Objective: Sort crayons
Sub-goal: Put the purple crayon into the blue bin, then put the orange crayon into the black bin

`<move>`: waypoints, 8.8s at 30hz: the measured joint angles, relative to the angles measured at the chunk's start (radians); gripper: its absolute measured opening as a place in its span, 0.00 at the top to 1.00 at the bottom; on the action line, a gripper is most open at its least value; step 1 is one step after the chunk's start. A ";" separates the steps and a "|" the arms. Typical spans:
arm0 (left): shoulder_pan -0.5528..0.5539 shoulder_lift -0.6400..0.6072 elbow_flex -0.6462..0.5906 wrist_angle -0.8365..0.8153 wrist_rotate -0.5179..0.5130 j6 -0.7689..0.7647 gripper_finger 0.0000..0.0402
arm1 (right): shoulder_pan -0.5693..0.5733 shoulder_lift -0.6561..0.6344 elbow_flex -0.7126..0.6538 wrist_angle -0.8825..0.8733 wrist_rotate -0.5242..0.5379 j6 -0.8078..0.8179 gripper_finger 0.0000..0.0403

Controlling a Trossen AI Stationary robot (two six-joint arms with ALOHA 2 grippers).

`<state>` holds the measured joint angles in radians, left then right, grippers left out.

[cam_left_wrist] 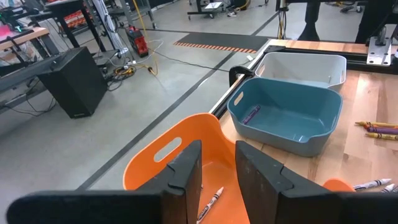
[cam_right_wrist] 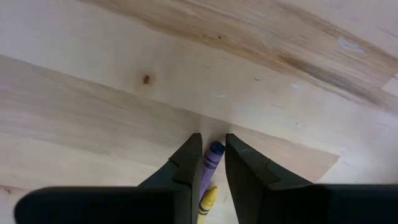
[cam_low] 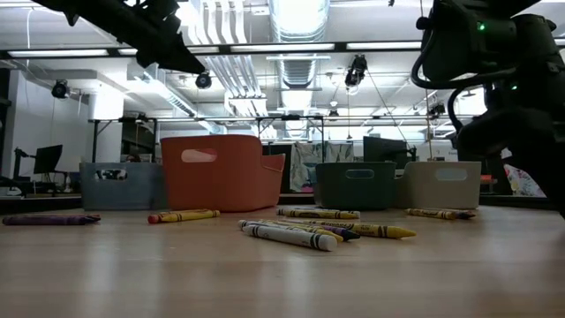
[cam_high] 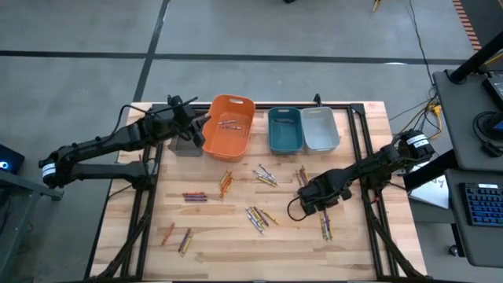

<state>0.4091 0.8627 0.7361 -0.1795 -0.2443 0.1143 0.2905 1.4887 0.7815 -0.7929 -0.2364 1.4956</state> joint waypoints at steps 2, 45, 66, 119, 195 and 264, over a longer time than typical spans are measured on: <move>0.000 0.000 0.000 0.000 0.000 0.000 0.80 | 0.000 0.000 0.000 0.004 0.001 0.000 0.85; 0.000 0.000 0.000 0.000 0.000 0.000 0.80 | -0.065 -0.008 0.000 0.012 0.088 -0.082 0.91; 0.000 0.000 0.000 0.000 0.000 -0.018 0.80 | -0.009 -0.080 0.010 -0.035 -0.032 -0.012 0.63; 0.000 0.000 0.000 0.004 0.000 -0.022 0.80 | -0.098 -0.006 0.089 0.046 0.193 -0.202 0.91; 0.000 0.020 0.000 0.015 0.000 -0.045 0.80 | -0.249 -0.078 0.210 0.042 0.165 -0.576 0.97; -0.061 0.019 0.000 -0.075 0.128 -0.206 0.80 | -0.799 0.287 0.800 -0.020 0.364 -1.774 0.74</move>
<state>0.3484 0.8822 0.7357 -0.2548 -0.1165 -0.0916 -0.5082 1.7761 1.5814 -0.8127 0.1279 -0.2785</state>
